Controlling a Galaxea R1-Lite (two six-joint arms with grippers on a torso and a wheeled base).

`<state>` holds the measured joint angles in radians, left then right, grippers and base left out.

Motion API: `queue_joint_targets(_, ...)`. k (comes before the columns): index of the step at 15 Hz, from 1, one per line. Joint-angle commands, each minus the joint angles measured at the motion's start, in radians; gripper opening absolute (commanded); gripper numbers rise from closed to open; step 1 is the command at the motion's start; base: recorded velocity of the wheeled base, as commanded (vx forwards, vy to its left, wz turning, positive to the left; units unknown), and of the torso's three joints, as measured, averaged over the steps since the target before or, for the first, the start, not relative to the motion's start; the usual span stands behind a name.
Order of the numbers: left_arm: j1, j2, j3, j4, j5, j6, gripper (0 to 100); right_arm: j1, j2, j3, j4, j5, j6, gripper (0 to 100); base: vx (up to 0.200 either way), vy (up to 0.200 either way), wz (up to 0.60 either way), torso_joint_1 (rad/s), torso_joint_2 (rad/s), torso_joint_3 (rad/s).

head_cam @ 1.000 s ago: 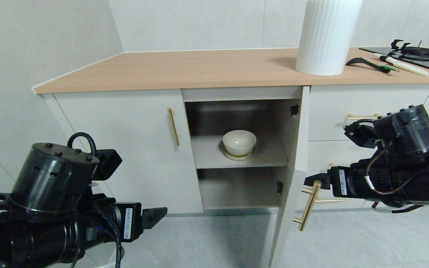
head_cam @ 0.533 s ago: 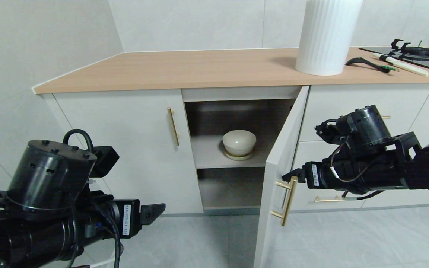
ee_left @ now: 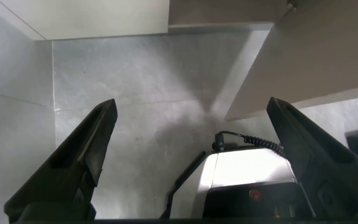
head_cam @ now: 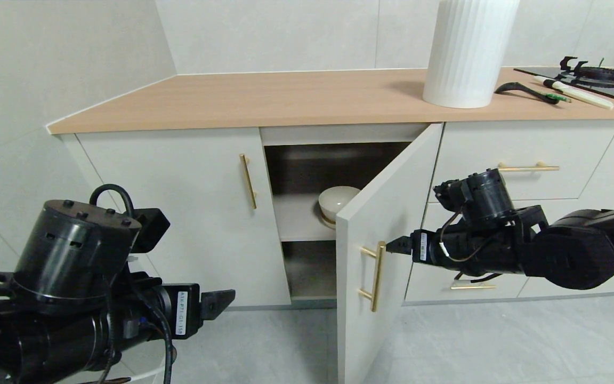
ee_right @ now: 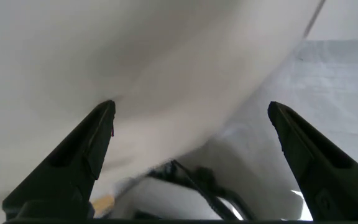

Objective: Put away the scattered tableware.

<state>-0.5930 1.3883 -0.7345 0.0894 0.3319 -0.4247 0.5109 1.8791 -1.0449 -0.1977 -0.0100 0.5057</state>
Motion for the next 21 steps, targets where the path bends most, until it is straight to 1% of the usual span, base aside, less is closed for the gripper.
queue_joint_targets(1, 0.001, -0.003, 0.000, 0.000, -0.001, 0.001, 100, 0.005, 0.044, 0.000, -0.036, -0.002, 0.014, 100, 0.000, 0.000, 0.00, 0.000, 0.00, 0.000)
queue_joint_targets(3, -0.001, -0.003, 0.000, 0.001, 0.001, 0.001, 100, 0.005, 0.058, -0.003, -0.054, -0.002, 0.023, 100, 0.000, 0.000, 0.00, 0.000, 0.00, 0.000)
queue_joint_targets(7, 0.001, 0.001, 0.001, 0.001, 0.001, 0.001, 100, 0.006, 0.090, -0.007, -0.146, -0.007, 0.086, 100, 0.200, 0.000, 0.00, -0.004, 0.00, 0.002)
queue_joint_targets(8, 0.001, 0.008, 0.000, 0.000, 0.019, 0.001, 100, 0.005, 0.100, -0.007, -0.169, -0.015, 0.093, 100, 0.000, 0.000, 0.00, 0.000, 0.00, 0.000)
queue_joint_targets(10, 0.001, 0.012, 0.001, 0.000, 0.049, 0.001, 100, 0.005, 0.103, -0.010, -0.172, -0.024, 0.102, 100, 0.000, 0.000, 0.00, 0.000, 0.00, 0.000)
queue_joint_targets(12, 0.001, 0.011, 0.004, 0.001, 0.049, 0.003, 100, 0.005, 0.115, -0.023, -0.198, -0.027, 0.128, 100, 0.000, 0.000, 0.00, 0.000, 0.00, 0.000)
queue_joint_targets(15, 0.001, 0.012, 0.004, 0.001, 0.049, 0.003, 100, 0.005, 0.158, -0.055, -0.236, -0.079, 0.168, 100, 0.000, 0.000, 0.00, 0.000, 0.00, 0.000)
queue_joint_targets(16, 0.001, 0.012, 0.006, 0.001, 0.049, 0.004, 100, 0.003, 0.186, -0.089, -0.243, -0.123, 0.191, 100, 0.000, 0.000, 0.00, 0.000, 0.00, 0.000)
queue_joint_targets(19, 0.001, 0.012, 0.006, 0.001, 0.049, 0.006, 100, -0.003, 0.224, -0.152, -0.243, -0.180, 0.241, 100, 0.000, 0.000, 0.00, 0.000, 0.00, 0.000)
queue_joint_targets(20, 0.001, 0.012, 0.007, 0.001, 0.049, 0.006, 100, -0.003, 0.224, -0.152, -0.243, -0.180, 0.241, 100, 0.000, 0.000, 0.00, 0.000, 0.00, 0.000)
queue_joint_targets(21, 0.001, 0.012, 0.007, 0.001, 0.049, 0.006, 100, -0.017, 0.245, -0.190, -0.243, -0.222, 0.260, 100, 0.000, 0.000, 0.00, 0.000, 0.00, 0.000)
